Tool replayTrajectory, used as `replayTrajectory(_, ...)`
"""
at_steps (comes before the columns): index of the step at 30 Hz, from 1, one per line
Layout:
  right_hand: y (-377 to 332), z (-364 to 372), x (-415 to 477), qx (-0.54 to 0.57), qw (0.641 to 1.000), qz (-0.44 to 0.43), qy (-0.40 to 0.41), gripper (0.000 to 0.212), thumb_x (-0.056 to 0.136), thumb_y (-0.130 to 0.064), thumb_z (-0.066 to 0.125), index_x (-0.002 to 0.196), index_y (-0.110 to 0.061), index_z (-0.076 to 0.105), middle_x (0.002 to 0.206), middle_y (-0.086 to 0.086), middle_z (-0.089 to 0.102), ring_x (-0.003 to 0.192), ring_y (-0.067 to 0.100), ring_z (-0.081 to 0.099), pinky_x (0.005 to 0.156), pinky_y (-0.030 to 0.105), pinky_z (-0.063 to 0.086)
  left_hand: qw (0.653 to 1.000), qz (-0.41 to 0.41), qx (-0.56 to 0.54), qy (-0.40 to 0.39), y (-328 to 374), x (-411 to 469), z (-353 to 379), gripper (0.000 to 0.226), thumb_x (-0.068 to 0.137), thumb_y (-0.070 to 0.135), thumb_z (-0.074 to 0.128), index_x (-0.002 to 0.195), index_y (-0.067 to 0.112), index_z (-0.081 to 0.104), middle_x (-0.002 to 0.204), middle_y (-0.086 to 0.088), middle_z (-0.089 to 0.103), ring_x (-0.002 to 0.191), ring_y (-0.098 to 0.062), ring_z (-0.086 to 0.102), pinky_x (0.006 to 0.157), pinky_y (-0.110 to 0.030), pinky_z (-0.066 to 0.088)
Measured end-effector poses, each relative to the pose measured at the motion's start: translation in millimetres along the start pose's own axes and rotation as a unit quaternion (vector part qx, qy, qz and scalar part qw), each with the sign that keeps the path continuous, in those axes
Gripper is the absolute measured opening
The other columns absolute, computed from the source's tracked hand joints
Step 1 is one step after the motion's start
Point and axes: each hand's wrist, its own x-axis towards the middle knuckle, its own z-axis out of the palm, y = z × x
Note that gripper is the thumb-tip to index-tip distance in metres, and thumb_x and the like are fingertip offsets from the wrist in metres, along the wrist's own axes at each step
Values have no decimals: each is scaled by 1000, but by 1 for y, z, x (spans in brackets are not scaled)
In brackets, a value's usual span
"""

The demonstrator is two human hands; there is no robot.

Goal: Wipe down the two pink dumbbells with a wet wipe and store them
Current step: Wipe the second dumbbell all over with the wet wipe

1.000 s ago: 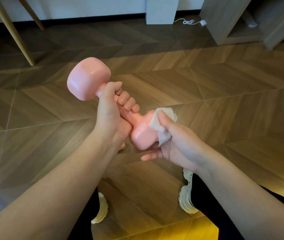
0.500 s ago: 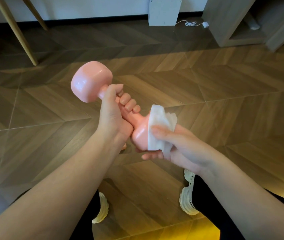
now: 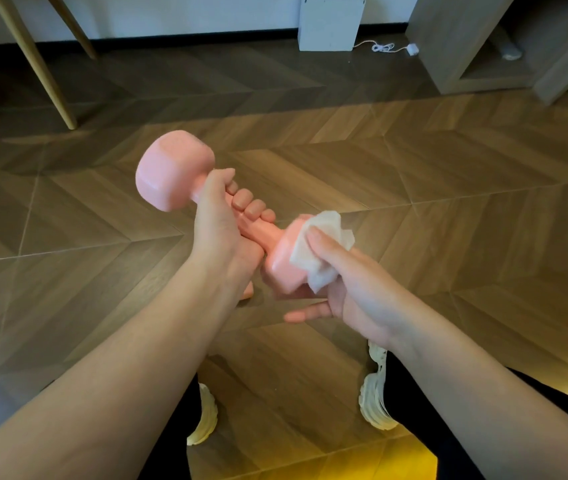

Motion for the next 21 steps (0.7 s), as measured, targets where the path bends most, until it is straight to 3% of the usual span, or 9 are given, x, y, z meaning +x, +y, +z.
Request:
replayTrajectory(2, -2, -2, -4, 19, 999, -9, -42, 47, 90, -43, 62, 129, -22, 49, 103, 6, 75, 97, 30, 72, 78, 45, 61, 1000, -2, 4, -8, 0, -1, -1, 33, 92, 21, 54, 64, 21, 36, 49, 8, 26, 39, -11, 26, 43, -23, 33)
replayTrajectory(4, 0, 2, -4, 2, 999, -23, -25, 51, 88, -38, 66, 130, -17, 47, 98, 6, 75, 90, 25, 73, 71, 38, 61, 1000, 0, 15, -19, -3, -3, 0, 33, 91, 20, 53, 64, 21, 35, 50, 8, 25, 40, -11, 25, 43, -23, 31)
replayTrajectory(9, 3, 5, 3, 0, 999, -17, 51, 64, 84, -61, 60, 127, -14, 51, 96, 13, 74, 81, 25, 73, 57, 32, 59, 998, 11, 39, -45, -7, -6, 3, 33, 91, 17, 52, 63, 22, 34, 50, 7, 25, 41, -11, 24, 43, -23, 32)
replayTrajectory(13, -5, -9, -4, 50, 998, -6, -43, 47, 88, -41, 62, 127, -18, 51, 107, 13, 73, 97, 31, 71, 75, 41, 61, 999, 1, 28, -37, -3, -3, 3, 34, 90, 18, 53, 62, 22, 35, 50, 8, 26, 41, -11, 26, 45, -25, 33)
replayTrajectory(16, 0, -5, -5, -8, 999, -18, -31, 53, 85, -30, 72, 130, -16, 48, 100, 2, 75, 94, 22, 72, 73, 38, 60, 999, -1, 31, -37, -4, -4, 1, 33, 90, 18, 52, 63, 22, 34, 50, 8, 25, 41, -11, 25, 44, -23, 32)
replayTrajectory(21, 6, 8, 4, -24, 996, -10, 91, 69, 80, -61, 67, 127, -13, 52, 95, 11, 74, 77, 23, 72, 56, 32, 57, 998, -2, 43, -51, -10, -7, 3, 33, 91, 17, 51, 64, 21, 33, 49, 7, 25, 40, -11, 24, 43, -23, 32)
